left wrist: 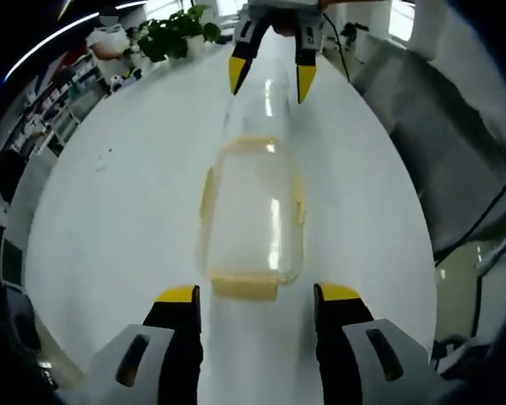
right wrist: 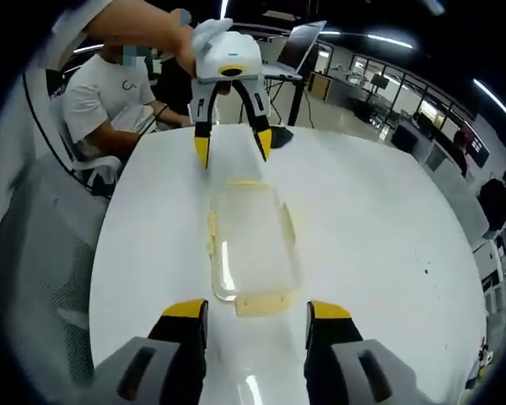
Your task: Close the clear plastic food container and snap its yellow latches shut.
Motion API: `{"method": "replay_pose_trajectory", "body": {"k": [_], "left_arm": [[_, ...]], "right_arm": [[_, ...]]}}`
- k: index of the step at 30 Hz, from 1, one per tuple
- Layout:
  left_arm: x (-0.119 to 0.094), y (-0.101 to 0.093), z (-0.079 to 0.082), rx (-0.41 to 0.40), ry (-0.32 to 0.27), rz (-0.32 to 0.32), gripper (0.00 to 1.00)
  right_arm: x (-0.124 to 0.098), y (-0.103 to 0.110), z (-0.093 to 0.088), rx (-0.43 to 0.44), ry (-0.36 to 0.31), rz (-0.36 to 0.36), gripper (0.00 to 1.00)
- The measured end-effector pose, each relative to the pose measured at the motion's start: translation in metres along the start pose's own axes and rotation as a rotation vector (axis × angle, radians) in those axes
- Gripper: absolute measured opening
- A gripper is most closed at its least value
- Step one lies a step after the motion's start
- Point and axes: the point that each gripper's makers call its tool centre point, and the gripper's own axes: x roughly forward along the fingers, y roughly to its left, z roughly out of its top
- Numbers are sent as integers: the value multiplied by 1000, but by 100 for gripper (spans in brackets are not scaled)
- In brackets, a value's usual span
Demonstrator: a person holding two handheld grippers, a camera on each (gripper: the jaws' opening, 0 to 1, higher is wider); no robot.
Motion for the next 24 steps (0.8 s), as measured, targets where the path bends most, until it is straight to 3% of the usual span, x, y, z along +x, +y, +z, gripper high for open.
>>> {"method": "replay_pose_trajectory", "body": {"k": [4,11,20,24], "left_arm": [[8,1,-4,17,14,-10,50],[17,6,-9,25,19,-25,48],[26,3,-12,26,27,-54,46],[28,3,-13,35,25,-62,45]], "right_arm": [[10,0,-5,-28,38,8,44],[23,1,-7,-19,40,40,40],[33,-3,-18,1,61,53,44],[37,-3,-18,-30,72,62,43]]}}
